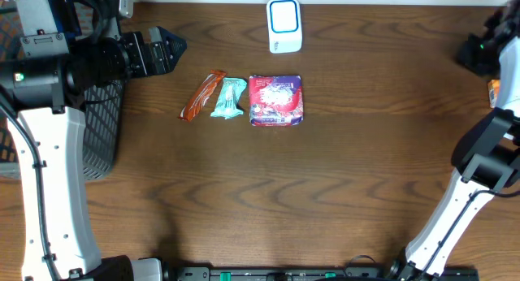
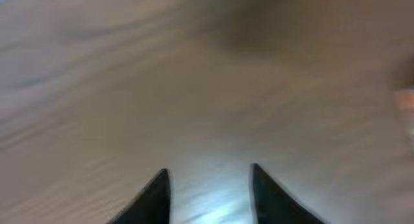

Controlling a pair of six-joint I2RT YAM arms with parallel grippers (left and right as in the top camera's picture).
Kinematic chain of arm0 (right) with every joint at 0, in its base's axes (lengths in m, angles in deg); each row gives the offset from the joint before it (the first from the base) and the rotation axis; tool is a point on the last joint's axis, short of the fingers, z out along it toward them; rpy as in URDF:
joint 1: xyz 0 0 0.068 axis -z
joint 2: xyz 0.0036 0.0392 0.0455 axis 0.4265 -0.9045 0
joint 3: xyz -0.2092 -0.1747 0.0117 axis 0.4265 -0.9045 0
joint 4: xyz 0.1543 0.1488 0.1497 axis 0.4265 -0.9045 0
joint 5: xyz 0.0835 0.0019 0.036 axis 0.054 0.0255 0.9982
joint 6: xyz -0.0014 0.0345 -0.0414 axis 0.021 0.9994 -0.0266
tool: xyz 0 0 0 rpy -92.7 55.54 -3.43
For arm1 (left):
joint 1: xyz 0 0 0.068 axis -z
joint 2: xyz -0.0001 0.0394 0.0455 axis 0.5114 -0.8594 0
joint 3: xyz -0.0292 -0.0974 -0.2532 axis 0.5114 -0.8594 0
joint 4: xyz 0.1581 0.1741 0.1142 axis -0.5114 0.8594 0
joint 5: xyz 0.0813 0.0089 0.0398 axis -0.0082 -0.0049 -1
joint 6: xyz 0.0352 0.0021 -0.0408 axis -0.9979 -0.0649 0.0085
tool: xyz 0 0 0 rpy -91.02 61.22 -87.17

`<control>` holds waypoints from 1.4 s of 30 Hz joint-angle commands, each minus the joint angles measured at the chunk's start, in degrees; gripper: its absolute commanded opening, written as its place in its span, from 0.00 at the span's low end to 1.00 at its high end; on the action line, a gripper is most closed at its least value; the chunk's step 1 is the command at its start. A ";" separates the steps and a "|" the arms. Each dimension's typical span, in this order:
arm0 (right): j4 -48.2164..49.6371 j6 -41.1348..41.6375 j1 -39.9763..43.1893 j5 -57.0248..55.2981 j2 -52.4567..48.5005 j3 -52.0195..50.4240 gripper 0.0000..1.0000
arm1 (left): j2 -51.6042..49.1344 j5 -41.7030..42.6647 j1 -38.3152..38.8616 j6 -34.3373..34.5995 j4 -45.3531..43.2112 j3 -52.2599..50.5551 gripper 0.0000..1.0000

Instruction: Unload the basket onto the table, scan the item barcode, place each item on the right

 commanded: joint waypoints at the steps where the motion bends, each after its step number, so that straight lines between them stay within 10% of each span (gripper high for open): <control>1: -3.06 -0.02 -3.63 21.11 0.74 0.55 0.47 | -0.22 0.52 -0.13 -0.13 0.04 0.24 0.98; 15: -13.03 -1.97 -22.56 12.00 0.74 0.11 0.99 | -0.22 0.52 -0.13 -0.13 0.04 0.22 0.98; 42: -12.72 -1.97 -38.56 8.33 0.72 -3.39 0.86 | -0.22 0.52 -0.13 -0.13 0.02 0.22 0.98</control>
